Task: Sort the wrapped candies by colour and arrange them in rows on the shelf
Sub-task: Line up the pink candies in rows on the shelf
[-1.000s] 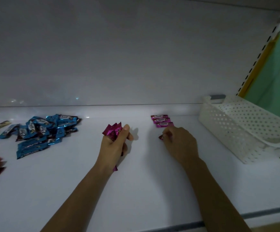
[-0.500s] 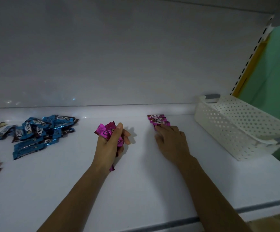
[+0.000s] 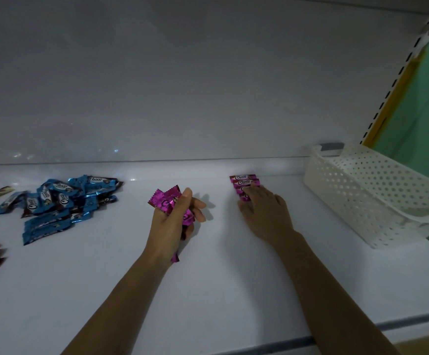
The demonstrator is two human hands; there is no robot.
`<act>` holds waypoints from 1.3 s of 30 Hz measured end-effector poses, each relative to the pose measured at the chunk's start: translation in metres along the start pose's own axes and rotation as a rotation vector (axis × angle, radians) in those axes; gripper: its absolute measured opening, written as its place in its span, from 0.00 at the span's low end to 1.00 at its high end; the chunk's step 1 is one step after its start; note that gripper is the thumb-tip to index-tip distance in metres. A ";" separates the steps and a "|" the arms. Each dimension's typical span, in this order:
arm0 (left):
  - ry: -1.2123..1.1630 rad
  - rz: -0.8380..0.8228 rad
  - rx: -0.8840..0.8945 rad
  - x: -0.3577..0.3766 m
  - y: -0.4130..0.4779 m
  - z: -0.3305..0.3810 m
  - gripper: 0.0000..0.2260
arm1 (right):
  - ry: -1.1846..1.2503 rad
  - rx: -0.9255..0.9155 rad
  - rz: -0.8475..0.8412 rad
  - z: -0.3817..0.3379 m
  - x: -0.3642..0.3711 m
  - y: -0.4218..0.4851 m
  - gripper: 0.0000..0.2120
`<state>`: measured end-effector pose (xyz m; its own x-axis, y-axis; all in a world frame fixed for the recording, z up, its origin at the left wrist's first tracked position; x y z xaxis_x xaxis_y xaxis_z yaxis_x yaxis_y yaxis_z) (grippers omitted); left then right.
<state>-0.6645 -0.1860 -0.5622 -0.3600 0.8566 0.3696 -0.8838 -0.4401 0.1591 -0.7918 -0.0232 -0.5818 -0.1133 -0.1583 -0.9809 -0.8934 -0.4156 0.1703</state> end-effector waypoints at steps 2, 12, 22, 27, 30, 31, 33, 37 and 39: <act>0.005 -0.004 0.002 0.000 0.001 -0.001 0.19 | 0.007 -0.004 0.007 -0.001 0.000 0.000 0.24; 0.077 0.025 0.013 -0.002 0.003 -0.005 0.16 | 0.055 0.039 0.144 0.005 -0.002 -0.008 0.16; 0.580 -0.231 0.098 -0.002 0.005 -0.021 0.06 | 1.090 -0.269 -0.058 -0.064 -0.032 -0.037 0.10; 0.698 -0.347 0.090 0.003 0.003 -0.018 0.15 | 1.197 -0.195 -0.036 -0.064 -0.026 -0.031 0.03; 0.659 -0.350 0.057 0.002 0.004 -0.018 0.15 | 1.279 -0.196 -0.079 -0.060 -0.025 -0.033 0.05; 0.657 -0.352 0.052 0.002 0.004 -0.018 0.15 | 1.297 -0.203 -0.106 -0.061 -0.026 -0.034 0.07; 0.643 -0.331 0.063 0.003 0.003 -0.017 0.16 | 1.267 -0.186 -0.111 -0.062 -0.029 -0.036 0.07; 0.493 -0.160 0.030 0.002 0.003 -0.016 0.18 | 0.993 -0.109 -0.044 -0.046 -0.034 -0.033 0.05; 0.400 -0.102 -0.009 0.000 0.005 -0.015 0.19 | 0.787 -0.124 -0.130 -0.029 -0.043 -0.037 0.13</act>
<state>-0.6730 -0.1839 -0.5748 -0.3570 0.9335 -0.0330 -0.9228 -0.3470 0.1674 -0.7418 -0.0269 -0.5432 0.3684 -0.6669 -0.6477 -0.8187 -0.5629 0.1138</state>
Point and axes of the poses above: each hand's wrist, its own y-axis towards the middle knuckle, its own x-axis out of the palm, z = x × y, the point moved 1 cm from there along y, towards the middle knuckle, and after that the axes turned 9 degrees about -y, right-handed, at the moved point
